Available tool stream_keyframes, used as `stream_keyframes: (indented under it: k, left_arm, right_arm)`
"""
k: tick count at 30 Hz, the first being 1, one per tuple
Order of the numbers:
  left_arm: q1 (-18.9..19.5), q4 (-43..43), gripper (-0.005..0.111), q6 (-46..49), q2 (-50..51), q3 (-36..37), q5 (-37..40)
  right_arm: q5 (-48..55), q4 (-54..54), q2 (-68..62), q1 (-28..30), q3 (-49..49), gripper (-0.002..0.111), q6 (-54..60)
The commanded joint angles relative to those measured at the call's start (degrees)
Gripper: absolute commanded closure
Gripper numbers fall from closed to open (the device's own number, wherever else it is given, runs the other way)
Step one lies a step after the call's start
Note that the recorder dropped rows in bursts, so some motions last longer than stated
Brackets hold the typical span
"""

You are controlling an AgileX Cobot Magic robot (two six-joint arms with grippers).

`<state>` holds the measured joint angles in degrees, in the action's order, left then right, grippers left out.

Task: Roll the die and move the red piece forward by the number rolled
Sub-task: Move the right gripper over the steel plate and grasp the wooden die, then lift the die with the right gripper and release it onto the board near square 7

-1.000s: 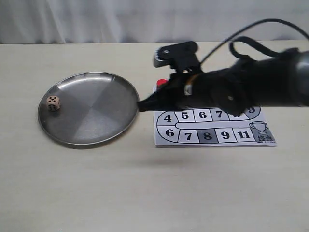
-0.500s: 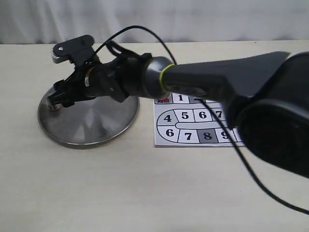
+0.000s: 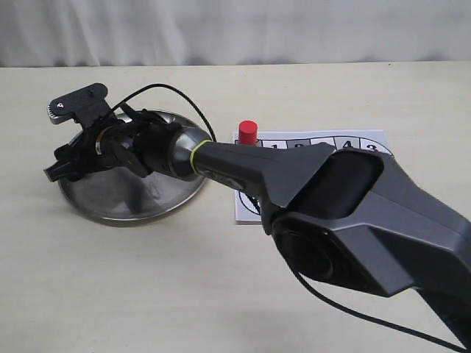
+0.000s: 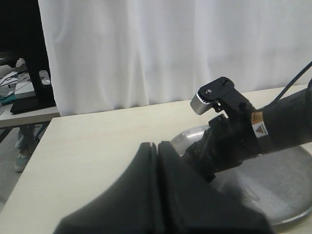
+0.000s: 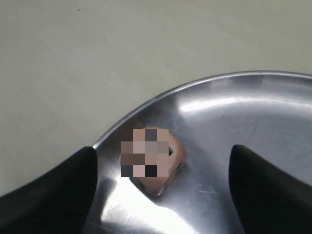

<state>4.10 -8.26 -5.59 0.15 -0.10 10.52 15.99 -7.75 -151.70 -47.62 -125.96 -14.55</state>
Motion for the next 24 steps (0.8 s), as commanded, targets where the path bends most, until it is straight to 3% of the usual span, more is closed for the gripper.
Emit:
stream_keyframes:
  k: [1, 10, 13, 19, 21, 24]
  left_arm:
    - [0.19, 0.03, 0.107, -0.05, -0.15, 0.1, -0.55]
    - [0.19, 0.03, 0.107, -0.05, -0.15, 0.1, -0.55]
    - [0.19, 0.03, 0.107, -0.05, -0.15, 0.1, -0.55]
    - [0.19, 0.03, 0.107, -0.05, -0.15, 0.1, -0.55]
    - [0.19, 0.03, 0.107, -0.05, -0.15, 0.1, -0.55]
    - [0.19, 0.03, 0.107, -0.05, -0.15, 0.1, -0.55]
  right_arm:
    - [-0.33, -0.2, -1.05, -0.06, -1.98, 0.038, 0.42]
    - [-5.54, 0.05, -2.81, -0.06, -1.98, 0.04, 0.42]
    - [-5.65, 0.84, -3.38, -0.06, -1.98, 0.053, 0.42]
    - [-5.68, 0.84, -2.94, 0.05, -1.98, 0.094, 0.42]
    - [-3.77, 0.84, -1.91, 0.3, -1.98, 0.102, 0.42]
    - [4.54, -1.14, 1.33, 1.31, -1.98, 0.104, 0.42]
